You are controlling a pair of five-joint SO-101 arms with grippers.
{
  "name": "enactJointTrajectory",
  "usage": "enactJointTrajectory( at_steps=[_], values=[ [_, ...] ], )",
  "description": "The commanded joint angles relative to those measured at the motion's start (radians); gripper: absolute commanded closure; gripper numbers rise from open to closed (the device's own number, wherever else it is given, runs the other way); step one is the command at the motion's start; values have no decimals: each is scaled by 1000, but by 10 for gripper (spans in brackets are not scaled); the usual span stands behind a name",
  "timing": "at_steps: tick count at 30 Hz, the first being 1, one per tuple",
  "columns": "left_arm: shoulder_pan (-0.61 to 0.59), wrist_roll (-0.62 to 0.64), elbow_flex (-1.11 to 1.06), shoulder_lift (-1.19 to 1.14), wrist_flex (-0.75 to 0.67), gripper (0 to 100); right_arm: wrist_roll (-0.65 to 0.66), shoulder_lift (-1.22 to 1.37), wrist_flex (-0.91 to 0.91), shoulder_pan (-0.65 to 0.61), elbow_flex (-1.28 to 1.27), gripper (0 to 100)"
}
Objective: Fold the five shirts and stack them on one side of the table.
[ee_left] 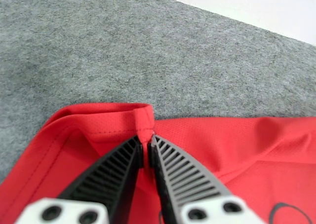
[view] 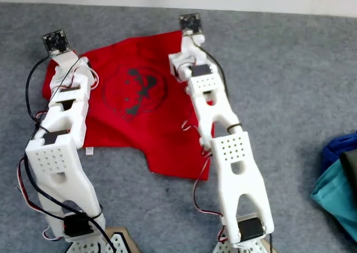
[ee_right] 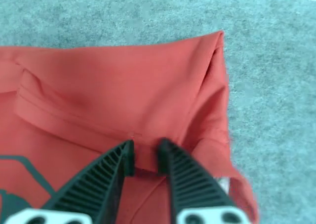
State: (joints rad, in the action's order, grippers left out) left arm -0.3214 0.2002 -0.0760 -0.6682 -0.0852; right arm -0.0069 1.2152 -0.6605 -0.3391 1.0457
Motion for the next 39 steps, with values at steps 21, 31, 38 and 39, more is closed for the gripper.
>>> enactJointTrajectory(
  at_steps=[21,31,38,39],
  values=[
    [18,12,48,15,0,993,49,-137,-82,4,18,991],
    [15,12,344,13,301,993,-41,-308,-213,39,18,991],
    [15,12,567,15,631,993,-41,-398,-332,42,18,991],
    [15,12,598,15,686,993,-41,-421,-360,41,18,991]
  ],
)
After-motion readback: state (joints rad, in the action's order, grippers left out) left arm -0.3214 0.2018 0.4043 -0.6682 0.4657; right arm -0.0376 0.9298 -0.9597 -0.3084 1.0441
